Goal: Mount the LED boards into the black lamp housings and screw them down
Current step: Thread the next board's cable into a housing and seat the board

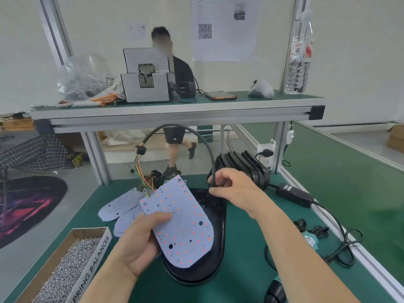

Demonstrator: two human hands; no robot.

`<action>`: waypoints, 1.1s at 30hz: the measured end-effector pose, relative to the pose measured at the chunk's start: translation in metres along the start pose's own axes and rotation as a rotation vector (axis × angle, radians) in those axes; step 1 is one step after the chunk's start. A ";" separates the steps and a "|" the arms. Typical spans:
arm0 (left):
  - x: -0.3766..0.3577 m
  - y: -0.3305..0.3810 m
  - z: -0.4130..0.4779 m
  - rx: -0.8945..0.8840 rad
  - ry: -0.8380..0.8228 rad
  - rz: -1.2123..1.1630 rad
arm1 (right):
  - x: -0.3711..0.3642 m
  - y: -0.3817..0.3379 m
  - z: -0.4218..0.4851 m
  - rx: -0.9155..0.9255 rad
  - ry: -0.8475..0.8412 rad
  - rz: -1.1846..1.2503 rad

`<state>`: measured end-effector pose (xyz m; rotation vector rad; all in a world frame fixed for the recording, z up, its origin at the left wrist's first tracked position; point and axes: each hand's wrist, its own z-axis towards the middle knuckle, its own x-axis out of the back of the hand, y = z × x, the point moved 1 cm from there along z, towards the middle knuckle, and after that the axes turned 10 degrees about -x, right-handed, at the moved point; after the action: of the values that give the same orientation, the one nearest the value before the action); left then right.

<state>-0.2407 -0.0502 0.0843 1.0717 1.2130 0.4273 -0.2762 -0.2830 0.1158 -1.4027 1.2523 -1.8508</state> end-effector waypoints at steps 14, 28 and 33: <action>-0.008 0.019 0.000 0.068 0.089 -0.023 | -0.030 0.064 -0.007 -0.396 -0.299 0.486; 0.007 0.035 -0.017 0.300 0.028 0.212 | 0.004 0.132 -0.004 -0.510 0.158 -0.746; -0.004 0.023 -0.019 0.252 -0.009 0.355 | 0.008 0.052 -0.020 -0.134 0.302 -0.430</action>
<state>-0.2535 -0.0342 0.1067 1.5147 1.0883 0.5506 -0.3042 -0.3058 0.0724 -1.6067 1.3118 -2.3787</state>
